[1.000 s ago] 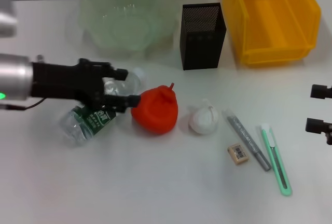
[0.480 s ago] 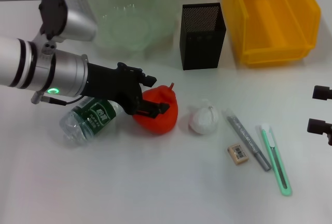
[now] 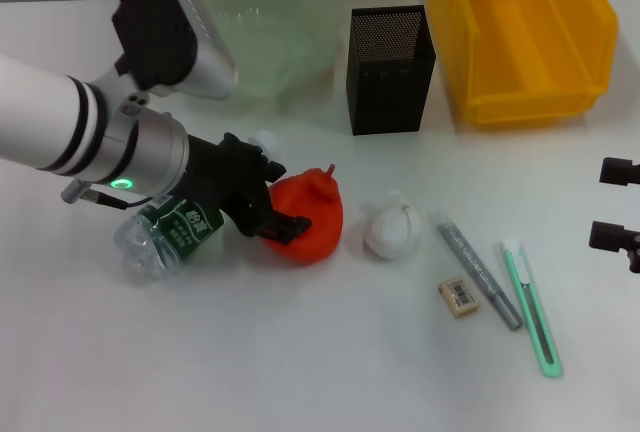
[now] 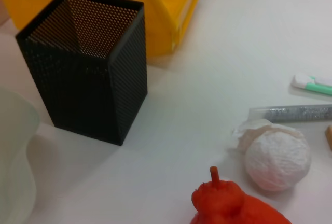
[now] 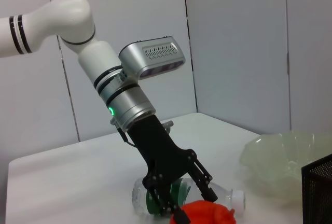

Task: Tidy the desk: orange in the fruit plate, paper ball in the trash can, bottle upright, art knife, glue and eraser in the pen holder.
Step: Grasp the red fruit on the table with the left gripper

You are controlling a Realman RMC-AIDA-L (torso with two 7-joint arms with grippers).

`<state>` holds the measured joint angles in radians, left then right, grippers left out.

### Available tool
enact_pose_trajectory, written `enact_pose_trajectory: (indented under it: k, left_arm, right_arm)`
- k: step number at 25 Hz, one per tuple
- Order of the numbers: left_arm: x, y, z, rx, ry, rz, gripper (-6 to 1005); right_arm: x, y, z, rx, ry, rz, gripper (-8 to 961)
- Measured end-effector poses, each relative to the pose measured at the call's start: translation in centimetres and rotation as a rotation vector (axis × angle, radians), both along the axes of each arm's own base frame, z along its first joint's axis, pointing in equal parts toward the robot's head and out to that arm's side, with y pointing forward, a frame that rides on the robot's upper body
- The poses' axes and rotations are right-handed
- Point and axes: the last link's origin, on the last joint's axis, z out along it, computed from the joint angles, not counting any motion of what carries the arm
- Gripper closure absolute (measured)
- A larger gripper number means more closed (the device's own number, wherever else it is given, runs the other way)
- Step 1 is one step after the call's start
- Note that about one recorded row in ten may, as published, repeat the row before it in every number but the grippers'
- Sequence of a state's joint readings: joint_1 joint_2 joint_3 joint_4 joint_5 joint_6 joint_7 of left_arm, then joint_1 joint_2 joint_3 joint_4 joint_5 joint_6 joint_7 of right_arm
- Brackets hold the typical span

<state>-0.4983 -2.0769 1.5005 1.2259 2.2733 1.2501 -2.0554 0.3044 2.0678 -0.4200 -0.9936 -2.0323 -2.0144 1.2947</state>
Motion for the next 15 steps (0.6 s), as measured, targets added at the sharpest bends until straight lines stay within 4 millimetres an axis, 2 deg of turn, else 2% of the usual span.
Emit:
enact_pose_trajectory:
  k: [5, 10, 15]
  left_arm:
    - [0.8, -0.9, -1.2, -0.036, 0.044, -0.011, 267]
    - [1.0, -1.2, -1.4, -0.058, 0.058, -0.025, 269]
    - [1.3, -2.1, -1.7, -0.084, 0.062, -0.045, 449]
  right_arm:
    - [-0.3, 0.2, -0.2, -0.004, 0.004, 0.013, 244]
    - [-0.3, 0.2, -0.1, 0.0, 0.008, 0.012, 244]
    - [-0.3, 0.1, -0.2, -0.001, 0.011, 0.01, 244]
